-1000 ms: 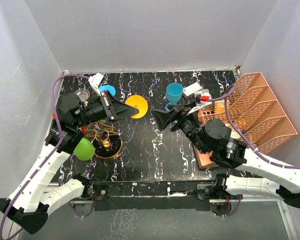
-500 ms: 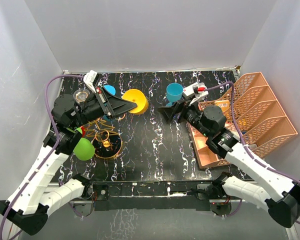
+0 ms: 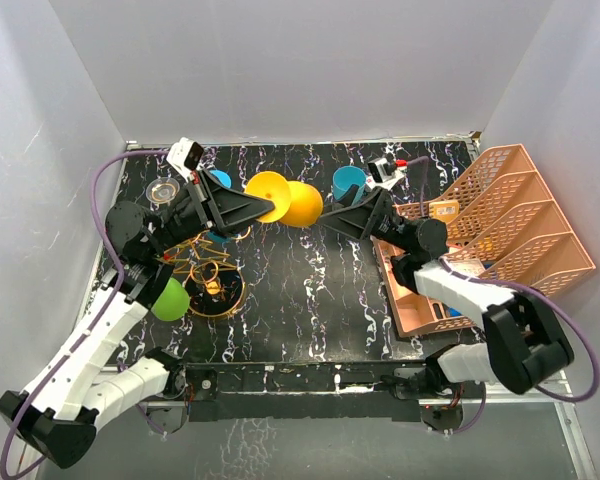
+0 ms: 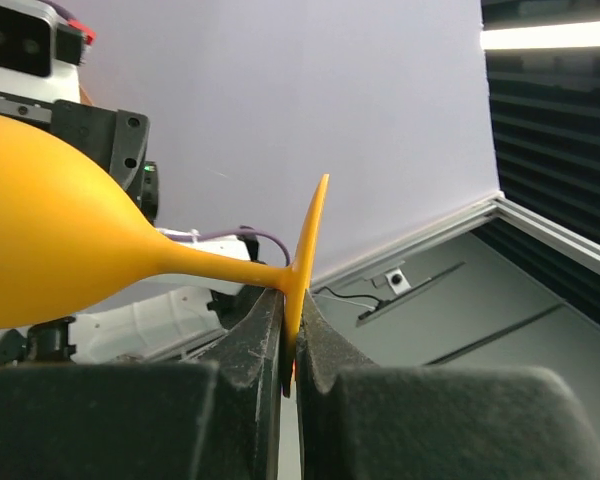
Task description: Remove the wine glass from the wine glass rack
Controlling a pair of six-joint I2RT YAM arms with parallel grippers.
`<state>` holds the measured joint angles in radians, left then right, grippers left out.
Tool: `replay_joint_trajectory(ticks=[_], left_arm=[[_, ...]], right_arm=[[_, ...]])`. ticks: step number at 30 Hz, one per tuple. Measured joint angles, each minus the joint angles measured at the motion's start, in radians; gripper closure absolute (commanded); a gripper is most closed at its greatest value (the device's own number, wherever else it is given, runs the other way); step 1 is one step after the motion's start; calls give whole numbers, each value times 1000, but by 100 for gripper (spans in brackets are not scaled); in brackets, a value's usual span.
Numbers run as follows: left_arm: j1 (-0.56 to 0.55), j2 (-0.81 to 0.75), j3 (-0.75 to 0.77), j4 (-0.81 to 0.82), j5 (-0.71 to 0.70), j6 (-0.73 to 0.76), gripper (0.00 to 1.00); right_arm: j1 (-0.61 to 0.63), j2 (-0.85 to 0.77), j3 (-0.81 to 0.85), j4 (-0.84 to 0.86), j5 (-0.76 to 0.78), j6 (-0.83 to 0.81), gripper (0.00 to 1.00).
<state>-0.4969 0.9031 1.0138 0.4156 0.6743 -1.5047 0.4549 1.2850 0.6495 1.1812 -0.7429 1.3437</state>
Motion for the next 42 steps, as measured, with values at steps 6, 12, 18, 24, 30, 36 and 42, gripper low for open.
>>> replay_joint_trajectory(ticks=[6, 12, 18, 24, 30, 36, 42], left_arm=[[0, 50, -39, 185, 47, -119, 100], [4, 64, -90, 303, 56, -193, 100], [-3, 54, -98, 400, 75, -246, 95], [-10, 13, -111, 401, 74, -244, 76], [1, -13, -108, 225, 30, -80, 33], [4, -56, -27, -165, -77, 179, 12], [4, -108, 137, -452, -210, 419, 7]], right_arm=[[2, 128, 23, 255, -28, 285, 36], [2, 89, 24, 258, -34, 349, 53], [2, -51, 1, 252, -30, 262, 77], [5, -232, 1, 140, -31, 151, 92], [10, -482, 40, -272, 32, -66, 92], [8, -650, 164, -857, 250, -331, 92], [8, -641, 288, -1372, 416, -571, 92]])
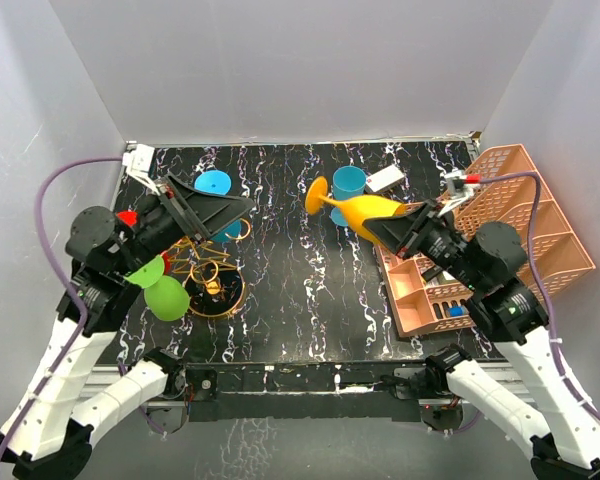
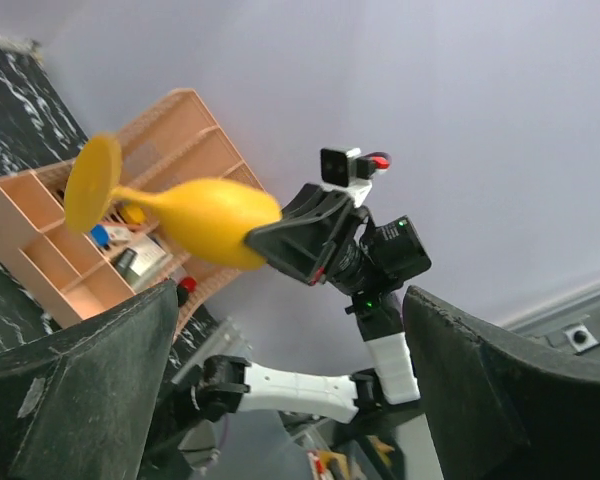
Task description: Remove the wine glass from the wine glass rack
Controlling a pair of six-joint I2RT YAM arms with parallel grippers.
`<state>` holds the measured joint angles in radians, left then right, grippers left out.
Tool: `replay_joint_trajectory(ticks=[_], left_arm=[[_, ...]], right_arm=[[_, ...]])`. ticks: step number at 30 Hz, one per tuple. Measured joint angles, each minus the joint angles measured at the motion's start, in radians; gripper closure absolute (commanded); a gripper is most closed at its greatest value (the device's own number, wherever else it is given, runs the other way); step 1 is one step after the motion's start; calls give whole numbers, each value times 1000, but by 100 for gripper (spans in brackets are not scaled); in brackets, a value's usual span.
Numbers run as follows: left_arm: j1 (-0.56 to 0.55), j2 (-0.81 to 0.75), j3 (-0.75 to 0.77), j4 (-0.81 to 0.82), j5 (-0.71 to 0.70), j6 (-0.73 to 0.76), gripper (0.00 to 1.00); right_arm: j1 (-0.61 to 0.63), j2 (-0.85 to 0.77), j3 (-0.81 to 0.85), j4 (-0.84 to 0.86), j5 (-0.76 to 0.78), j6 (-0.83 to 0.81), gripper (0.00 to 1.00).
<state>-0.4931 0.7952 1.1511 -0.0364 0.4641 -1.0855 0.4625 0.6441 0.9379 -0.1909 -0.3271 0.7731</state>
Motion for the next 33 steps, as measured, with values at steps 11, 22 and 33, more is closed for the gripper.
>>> replay_joint_trajectory(ticks=[11, 22, 33], left_arm=[[0, -34, 153, -277, -190, 295, 4], [0, -84, 237, -445, -329, 447, 3], [0, -90, 303, -541, -397, 502, 3]], right_arm=[[0, 429, 235, -674, 78, -410, 92], [0, 793, 552, -837, 301, -570, 92], [0, 1083, 689, -892, 309, -635, 92]])
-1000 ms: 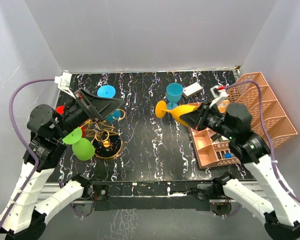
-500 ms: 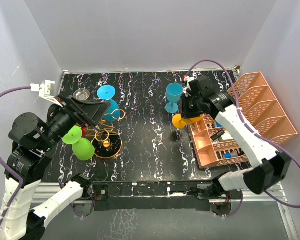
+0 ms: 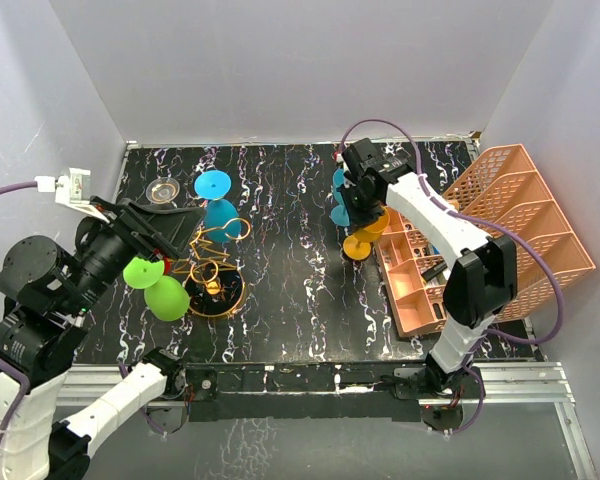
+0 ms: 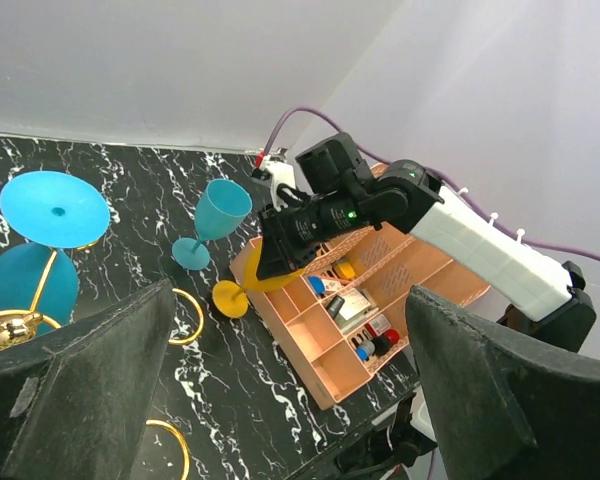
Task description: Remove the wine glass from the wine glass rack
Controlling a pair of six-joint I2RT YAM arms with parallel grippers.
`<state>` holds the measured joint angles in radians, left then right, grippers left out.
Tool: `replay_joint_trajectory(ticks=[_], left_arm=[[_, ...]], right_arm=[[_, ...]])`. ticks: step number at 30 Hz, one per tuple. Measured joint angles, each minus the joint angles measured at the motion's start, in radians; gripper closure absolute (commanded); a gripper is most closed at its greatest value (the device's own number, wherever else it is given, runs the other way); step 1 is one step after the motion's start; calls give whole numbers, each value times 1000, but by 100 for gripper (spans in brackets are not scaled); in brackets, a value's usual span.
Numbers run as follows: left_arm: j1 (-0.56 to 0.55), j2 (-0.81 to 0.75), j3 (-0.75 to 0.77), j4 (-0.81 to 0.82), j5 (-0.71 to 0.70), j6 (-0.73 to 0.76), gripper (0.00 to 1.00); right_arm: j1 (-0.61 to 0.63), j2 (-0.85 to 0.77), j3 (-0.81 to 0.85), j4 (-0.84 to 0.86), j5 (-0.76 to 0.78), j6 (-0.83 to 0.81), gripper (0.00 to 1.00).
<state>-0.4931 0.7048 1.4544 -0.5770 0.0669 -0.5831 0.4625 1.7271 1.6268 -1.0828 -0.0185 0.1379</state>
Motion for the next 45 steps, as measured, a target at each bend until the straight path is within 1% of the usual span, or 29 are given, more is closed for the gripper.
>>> replay_joint_trajectory(ticks=[6, 9, 14, 16, 21, 23, 25, 28, 31, 34, 40, 45], left_arm=[[0, -3, 29, -34, -24, 11, 3], [0, 0, 53, -79, -40, 29, 3], [0, 5, 141, -174, -104, 71, 3], [0, 1, 169, -204, -132, 82, 3], [0, -21, 202, -293, -188, 90, 3], [0, -27, 215, -338, -208, 87, 3], [0, -31, 228, -383, -228, 79, 3], [0, -47, 240, -448, -262, 56, 5], [0, -81, 241, -517, -307, 16, 10], [0, -128, 237, -586, -369, -54, 13], [0, -240, 143, -694, -513, -274, 17], [0, -251, 42, -727, -605, -464, 16]], right_arm=[[0, 54, 11, -16, 0, -10, 92], [0, 75, 31, -17, -5, -19, 91], [0, 88, 42, -13, -12, -32, 82], [0, 89, 42, -12, -14, -37, 77], [0, 97, 42, -6, -14, -51, 56], [0, 97, 43, -5, -14, -55, 46], [0, 97, 47, 0, -14, -57, 33], [0, 94, 53, 13, -14, -58, 18], [0, 68, 53, 24, -18, -56, 9], [0, -6, 49, 64, -25, -40, 2], [0, -242, -6, 227, -41, 68, 1], [0, -414, -152, 386, -96, 121, 1]])
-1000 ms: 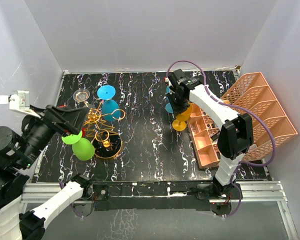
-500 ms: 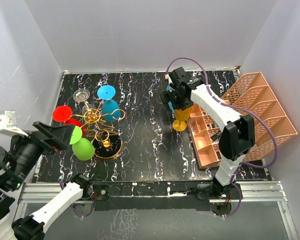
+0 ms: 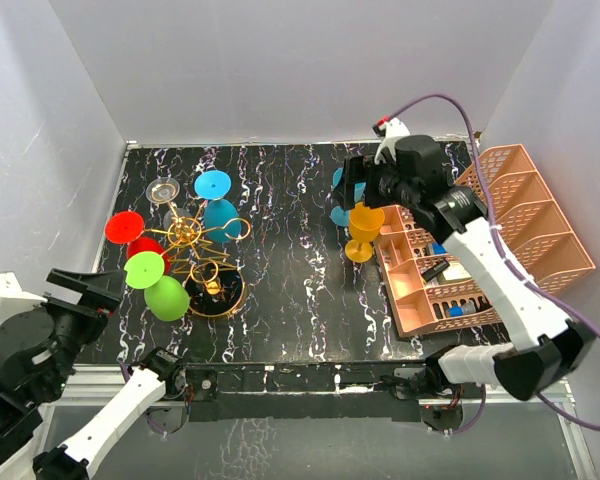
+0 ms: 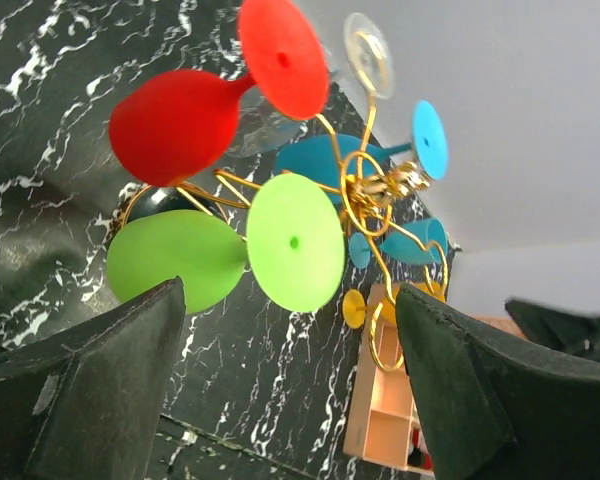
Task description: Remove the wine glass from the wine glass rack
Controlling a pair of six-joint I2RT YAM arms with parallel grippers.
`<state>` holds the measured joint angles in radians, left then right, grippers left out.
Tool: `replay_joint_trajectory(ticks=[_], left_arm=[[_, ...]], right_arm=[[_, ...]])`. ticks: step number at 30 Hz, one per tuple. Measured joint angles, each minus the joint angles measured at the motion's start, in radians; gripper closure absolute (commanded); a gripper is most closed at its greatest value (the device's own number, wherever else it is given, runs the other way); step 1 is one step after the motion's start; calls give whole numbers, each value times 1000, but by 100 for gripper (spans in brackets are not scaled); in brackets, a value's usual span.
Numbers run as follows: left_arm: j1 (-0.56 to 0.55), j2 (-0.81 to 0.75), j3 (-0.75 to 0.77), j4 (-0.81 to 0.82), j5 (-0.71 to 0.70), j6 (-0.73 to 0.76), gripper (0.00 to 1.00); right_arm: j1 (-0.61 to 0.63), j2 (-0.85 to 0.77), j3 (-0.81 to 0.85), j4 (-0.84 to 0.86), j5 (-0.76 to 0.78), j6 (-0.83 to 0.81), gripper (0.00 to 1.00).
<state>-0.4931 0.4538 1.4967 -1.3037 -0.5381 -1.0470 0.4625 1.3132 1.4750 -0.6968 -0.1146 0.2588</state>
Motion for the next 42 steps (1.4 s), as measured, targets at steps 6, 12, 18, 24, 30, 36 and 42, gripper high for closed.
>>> replay_joint_trajectory(ticks=[6, 12, 18, 24, 30, 36, 42], left_arm=[[0, 2, -109, -9, -72, -201, 26], [0, 8, -189, 32, -84, -298, 32], [0, 57, -216, 41, -90, -354, 43], [0, 65, -243, 42, -102, -369, 50], [0, 65, -264, 42, -116, -373, 56], [0, 65, -263, 55, -139, -366, 68], [0, 66, -251, 61, -158, -340, 77]], right_arm=[[0, -196, -240, 147, -50, 26, 1], [0, -422, -364, 261, -14, 40, 1], [0, -507, -368, 339, 24, 35, 1], [0, -492, -373, 342, 33, 35, 1], [0, -480, -381, 338, 34, 35, 1], [0, -480, -386, 339, 34, 35, 1], [0, -481, -393, 338, 37, 36, 1]])
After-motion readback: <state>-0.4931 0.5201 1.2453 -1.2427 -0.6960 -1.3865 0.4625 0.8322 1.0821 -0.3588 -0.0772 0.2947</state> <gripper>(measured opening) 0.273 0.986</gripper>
